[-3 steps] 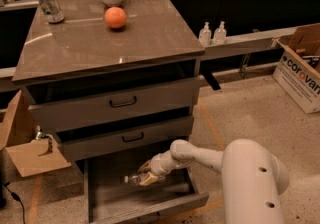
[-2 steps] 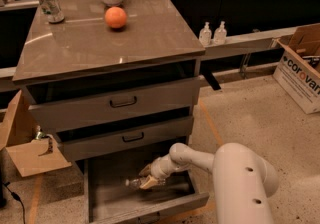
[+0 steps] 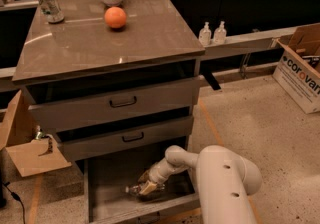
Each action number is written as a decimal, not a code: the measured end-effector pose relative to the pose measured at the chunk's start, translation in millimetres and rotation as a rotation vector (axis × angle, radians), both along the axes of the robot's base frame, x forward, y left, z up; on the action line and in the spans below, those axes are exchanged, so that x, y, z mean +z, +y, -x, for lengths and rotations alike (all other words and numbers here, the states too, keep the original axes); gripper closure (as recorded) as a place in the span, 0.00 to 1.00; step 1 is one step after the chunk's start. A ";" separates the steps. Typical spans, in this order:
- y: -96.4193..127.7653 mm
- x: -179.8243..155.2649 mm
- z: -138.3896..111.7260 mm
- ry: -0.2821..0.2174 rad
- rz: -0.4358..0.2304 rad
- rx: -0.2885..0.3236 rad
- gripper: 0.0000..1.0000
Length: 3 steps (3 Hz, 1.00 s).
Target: Place water bottle into bottom drawer
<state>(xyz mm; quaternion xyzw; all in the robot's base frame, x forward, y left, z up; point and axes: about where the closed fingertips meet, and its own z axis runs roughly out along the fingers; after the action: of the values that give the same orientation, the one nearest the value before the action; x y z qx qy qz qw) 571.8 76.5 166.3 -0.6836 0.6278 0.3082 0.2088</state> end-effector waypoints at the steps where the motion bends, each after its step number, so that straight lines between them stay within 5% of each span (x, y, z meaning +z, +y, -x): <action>1: 4.1 -8.0 8.3 0.021 0.011 0.026 0.28; 2: 6.4 -10.7 13.8 0.032 0.020 0.041 0.05; 3: 5.3 -5.5 17.0 0.023 0.027 0.039 0.00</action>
Offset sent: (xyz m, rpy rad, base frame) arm -0.0152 0.0058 -0.0107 -0.0338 0.0363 0.0536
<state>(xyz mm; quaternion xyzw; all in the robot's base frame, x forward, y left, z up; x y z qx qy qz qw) 554.7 81.8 160.8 -0.6948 0.6209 0.3117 0.1862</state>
